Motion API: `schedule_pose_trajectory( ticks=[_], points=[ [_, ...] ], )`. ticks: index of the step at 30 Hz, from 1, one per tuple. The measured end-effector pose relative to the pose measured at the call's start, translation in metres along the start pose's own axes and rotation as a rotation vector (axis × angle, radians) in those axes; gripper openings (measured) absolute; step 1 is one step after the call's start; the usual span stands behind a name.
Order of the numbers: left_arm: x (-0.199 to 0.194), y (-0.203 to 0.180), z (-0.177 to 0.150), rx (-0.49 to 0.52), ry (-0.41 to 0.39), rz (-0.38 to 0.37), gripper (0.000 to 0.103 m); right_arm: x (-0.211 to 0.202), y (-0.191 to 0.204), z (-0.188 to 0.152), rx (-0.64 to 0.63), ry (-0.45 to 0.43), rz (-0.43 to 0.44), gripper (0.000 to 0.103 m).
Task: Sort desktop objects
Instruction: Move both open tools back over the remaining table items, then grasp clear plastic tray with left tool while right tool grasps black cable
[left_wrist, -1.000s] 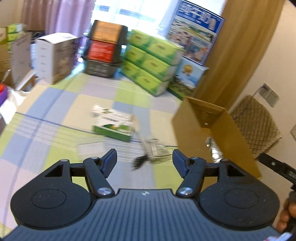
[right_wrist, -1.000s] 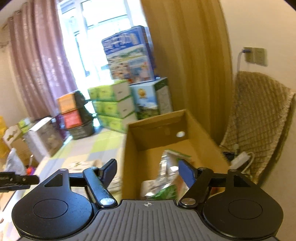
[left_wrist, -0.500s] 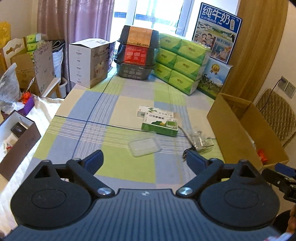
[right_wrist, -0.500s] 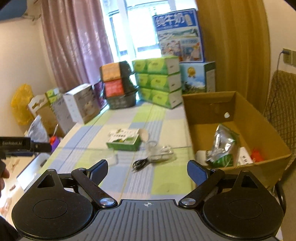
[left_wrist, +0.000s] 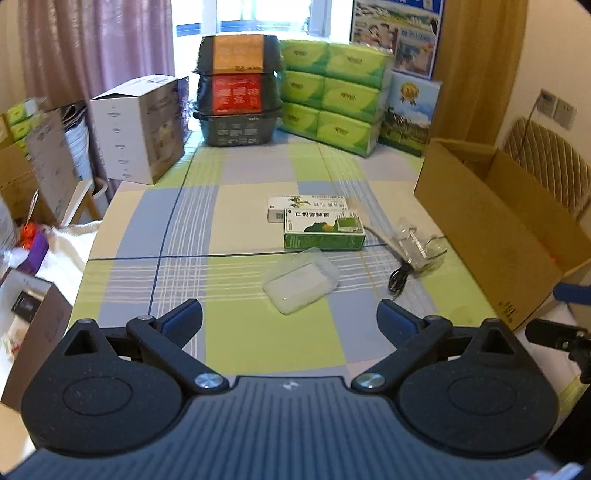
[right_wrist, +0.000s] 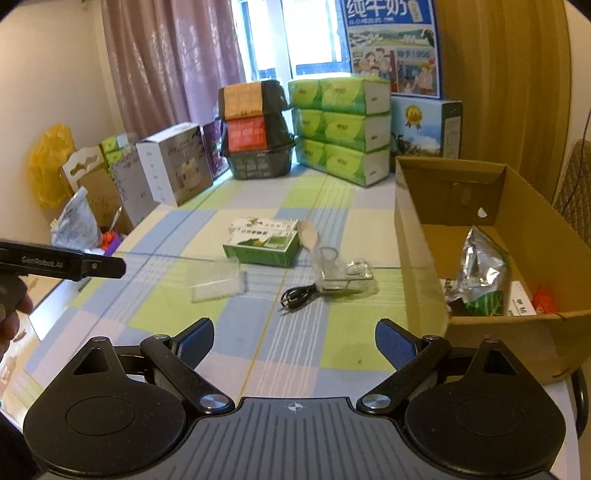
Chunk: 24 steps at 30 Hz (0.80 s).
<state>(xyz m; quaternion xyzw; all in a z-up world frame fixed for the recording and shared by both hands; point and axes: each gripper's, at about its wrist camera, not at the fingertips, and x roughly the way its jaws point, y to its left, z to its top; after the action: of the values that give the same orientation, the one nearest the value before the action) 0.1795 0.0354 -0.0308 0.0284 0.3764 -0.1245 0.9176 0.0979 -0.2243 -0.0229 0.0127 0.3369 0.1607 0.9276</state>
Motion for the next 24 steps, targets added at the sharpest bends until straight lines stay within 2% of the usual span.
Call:
schedule_pose_trajectory(
  ticks=[8, 15, 20, 24],
  points=[
    [0.050, 0.014, -0.005, 0.053, 0.030, -0.047, 0.099, 0.047, 0.004, -0.002, -0.002, 0.043, 0.010, 0.092],
    [0.089, 0.015, -0.008, 0.129, 0.021, -0.078, 0.099, 0.091, -0.003, -0.004, 0.027, 0.081, -0.009, 0.091],
    [0.111, 0.015, -0.006, 0.203, 0.013, -0.091, 0.093, 0.120, -0.007, -0.005, 0.064, 0.090, -0.022, 0.075],
    [0.124, 0.019, -0.001, 0.223, 0.001, -0.093, 0.090, 0.142, -0.011, -0.004, 0.115, 0.091, -0.034, 0.067]
  ],
)
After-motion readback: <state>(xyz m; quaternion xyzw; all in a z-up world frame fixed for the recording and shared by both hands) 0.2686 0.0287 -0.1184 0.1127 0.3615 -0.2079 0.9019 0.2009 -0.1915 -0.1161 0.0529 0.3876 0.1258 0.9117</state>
